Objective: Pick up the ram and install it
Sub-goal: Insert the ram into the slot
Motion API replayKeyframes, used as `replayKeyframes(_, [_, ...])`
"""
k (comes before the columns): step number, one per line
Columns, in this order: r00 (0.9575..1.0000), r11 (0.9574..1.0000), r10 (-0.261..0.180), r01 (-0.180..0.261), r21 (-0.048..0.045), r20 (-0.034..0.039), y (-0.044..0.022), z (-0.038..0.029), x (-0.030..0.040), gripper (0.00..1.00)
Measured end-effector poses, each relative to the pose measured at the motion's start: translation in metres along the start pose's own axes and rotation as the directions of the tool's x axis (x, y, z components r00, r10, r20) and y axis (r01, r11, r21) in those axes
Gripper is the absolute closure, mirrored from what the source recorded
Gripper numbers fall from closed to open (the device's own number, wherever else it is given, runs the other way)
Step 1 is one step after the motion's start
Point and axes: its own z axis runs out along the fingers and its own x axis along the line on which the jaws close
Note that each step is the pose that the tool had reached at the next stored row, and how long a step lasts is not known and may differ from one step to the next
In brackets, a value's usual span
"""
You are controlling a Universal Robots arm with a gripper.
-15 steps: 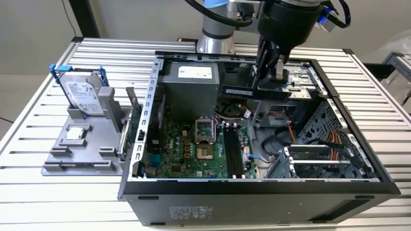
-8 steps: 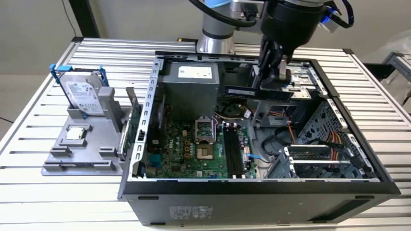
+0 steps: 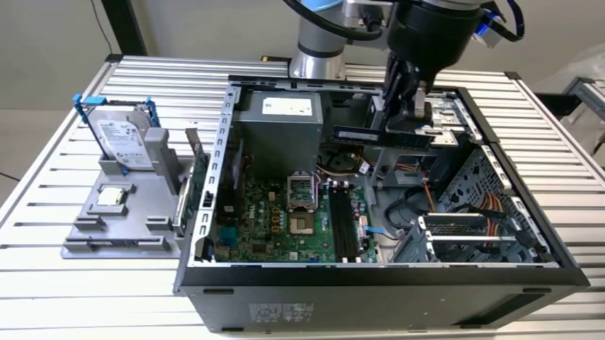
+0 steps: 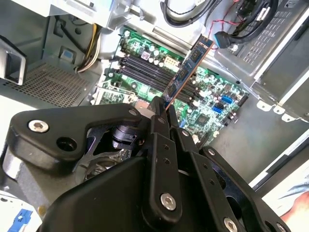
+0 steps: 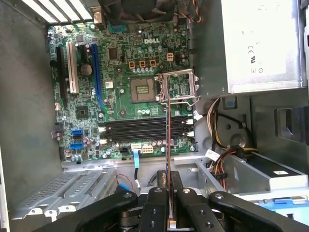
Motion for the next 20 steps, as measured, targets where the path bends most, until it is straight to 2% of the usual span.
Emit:
replayKeyframes(15, [1.0,1.0,0.001,-0.001,0.0,-0.0001,-0.0012,-0.0001,-0.0001,1.0])
replayKeyframes(20, [0.9995,0.9995,0.033,-0.033,0.0001,0.0008,-0.0012,0.0,-0.0001,1.0])
